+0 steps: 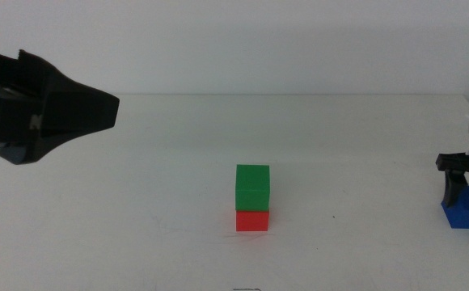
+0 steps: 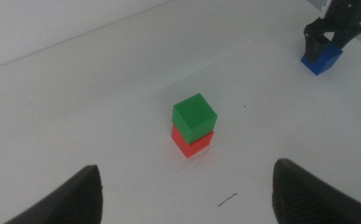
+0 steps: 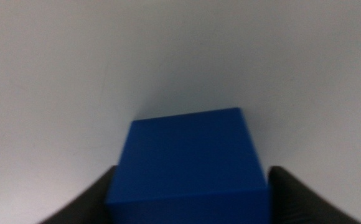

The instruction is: Stack red cubes first, then green, then blue cubes in a specific spot.

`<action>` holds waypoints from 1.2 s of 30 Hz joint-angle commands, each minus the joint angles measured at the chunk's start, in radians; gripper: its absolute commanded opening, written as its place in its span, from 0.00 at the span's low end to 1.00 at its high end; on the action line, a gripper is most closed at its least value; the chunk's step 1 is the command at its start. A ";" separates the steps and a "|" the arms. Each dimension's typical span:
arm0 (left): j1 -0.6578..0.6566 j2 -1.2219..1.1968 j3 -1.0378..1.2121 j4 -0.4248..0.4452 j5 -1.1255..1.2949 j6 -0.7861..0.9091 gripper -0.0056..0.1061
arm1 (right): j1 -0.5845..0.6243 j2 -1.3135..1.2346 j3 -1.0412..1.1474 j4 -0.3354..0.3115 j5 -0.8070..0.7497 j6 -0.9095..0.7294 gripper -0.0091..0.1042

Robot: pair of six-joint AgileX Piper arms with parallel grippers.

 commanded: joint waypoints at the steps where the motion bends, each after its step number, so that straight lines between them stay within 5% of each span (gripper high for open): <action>1: -0.001 -0.003 -0.023 -0.018 -0.062 0.001 0.89 | -0.005 -0.056 -0.022 -0.016 0.090 0.005 0.46; 4: -0.001 -0.003 -0.023 -0.018 -0.062 0.001 0.89 | -0.005 -0.056 -0.022 -0.014 0.090 0.005 0.29; 5: -0.001 -0.003 -0.023 -0.018 -0.062 0.001 0.89 | -0.005 -0.074 -0.022 -0.014 0.091 0.005 0.07; 15: -0.001 -0.003 -0.023 -0.018 -0.062 0.001 0.89 | 0.035 -0.296 -0.022 -0.009 0.090 0.051 0.07; 31: -0.001 -0.003 -0.023 -0.014 -0.062 0.001 0.89 | 0.407 -0.486 -0.022 0.000 0.088 0.339 0.07; 36: -0.001 -0.003 -0.023 -0.014 -0.062 0.001 0.89 | 0.461 -0.467 -0.023 0.055 0.087 0.370 0.07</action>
